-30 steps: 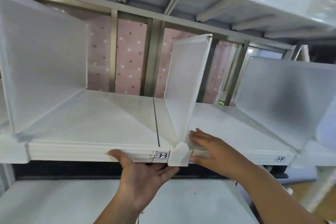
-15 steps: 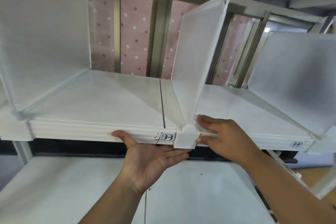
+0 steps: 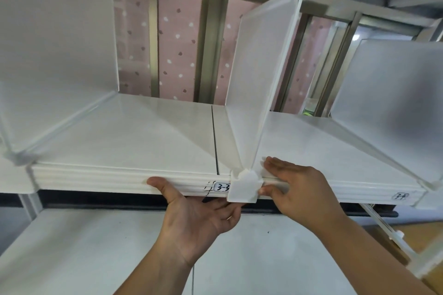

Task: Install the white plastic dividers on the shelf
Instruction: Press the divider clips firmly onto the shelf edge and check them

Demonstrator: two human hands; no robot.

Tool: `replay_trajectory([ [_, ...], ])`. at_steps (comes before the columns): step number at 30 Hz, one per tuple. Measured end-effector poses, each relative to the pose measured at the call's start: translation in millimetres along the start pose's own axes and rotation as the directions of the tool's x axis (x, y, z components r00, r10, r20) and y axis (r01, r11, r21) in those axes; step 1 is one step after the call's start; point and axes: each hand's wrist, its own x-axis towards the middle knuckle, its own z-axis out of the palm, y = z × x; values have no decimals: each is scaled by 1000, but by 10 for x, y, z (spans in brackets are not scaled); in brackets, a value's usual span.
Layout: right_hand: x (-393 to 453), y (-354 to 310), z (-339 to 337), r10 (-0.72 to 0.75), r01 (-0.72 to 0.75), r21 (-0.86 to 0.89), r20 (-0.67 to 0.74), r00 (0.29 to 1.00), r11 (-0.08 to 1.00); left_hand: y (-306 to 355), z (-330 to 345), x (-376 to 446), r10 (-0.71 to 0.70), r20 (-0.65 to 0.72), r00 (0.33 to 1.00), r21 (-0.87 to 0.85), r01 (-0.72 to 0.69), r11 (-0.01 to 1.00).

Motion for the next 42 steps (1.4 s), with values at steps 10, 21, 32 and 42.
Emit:
replay_trajectory([
  [10,-16,-121,108,68,-78,-134,-79,995,988,-2,-43,44,113,-209,971,91,-96,991],
  [21,23,-294,93,104,-145,-394,-124,987,908,0,-88,47,189,-322,928,68,-176,982],
  [32,48,-471,73,142,-164,-463,-82,987,871,-24,-46,-15,248,-366,897,21,-259,966],
  [42,33,-539,112,153,-176,-424,-87,984,889,0,-4,-60,221,-402,889,-26,-253,967],
])
